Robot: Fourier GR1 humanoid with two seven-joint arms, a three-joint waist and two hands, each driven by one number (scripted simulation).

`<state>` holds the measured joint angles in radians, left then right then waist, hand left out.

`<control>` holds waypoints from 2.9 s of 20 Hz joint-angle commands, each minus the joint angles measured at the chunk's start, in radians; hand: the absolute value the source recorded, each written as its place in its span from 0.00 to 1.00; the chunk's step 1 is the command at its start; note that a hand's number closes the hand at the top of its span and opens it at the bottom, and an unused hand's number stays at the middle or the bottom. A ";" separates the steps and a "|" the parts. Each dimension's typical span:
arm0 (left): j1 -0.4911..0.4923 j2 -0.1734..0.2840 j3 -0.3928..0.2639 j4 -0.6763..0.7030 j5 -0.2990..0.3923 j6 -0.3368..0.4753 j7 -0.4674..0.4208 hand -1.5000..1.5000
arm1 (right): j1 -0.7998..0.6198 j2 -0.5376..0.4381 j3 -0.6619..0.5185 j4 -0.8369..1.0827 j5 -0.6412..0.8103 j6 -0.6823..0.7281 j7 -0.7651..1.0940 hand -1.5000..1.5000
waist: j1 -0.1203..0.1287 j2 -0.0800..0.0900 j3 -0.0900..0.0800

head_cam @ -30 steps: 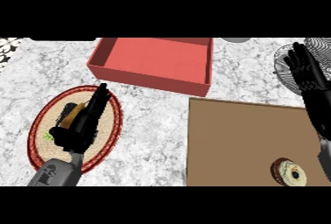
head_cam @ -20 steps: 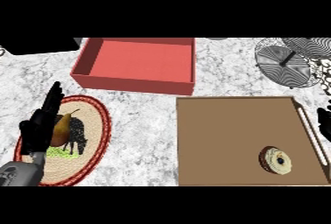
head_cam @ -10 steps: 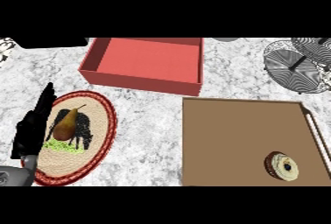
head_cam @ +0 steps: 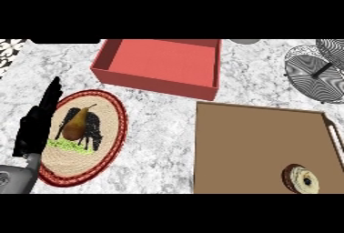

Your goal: Pick the cupcake from the tray and place it in the tiered basket

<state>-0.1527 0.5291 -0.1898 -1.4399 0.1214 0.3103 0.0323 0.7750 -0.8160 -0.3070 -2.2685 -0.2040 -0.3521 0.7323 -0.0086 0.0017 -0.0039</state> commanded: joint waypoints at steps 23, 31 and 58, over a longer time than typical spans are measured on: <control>0.009 -0.047 0.061 -0.028 -0.050 -0.062 0.026 0.50 | -0.379 -0.146 0.318 0.003 0.064 0.045 0.637 0.00 | 0.015 -0.003 0.003; -0.058 -0.082 0.070 0.057 -0.084 -0.066 0.020 0.50 | -0.444 -0.127 0.454 0.088 0.238 0.055 0.651 0.00 | 0.015 0.002 0.002; 0.048 -0.104 0.104 -0.087 -0.127 -0.094 0.059 0.50 | -0.549 0.065 0.499 0.256 0.314 0.161 0.640 0.00 | 0.016 -0.003 0.003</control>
<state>-0.1417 0.4109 -0.0996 -1.4715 -0.0073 0.2252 0.0738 0.2577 -0.7494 0.2371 -2.0054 0.1574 -0.2381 1.1886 0.0062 0.0003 -0.0004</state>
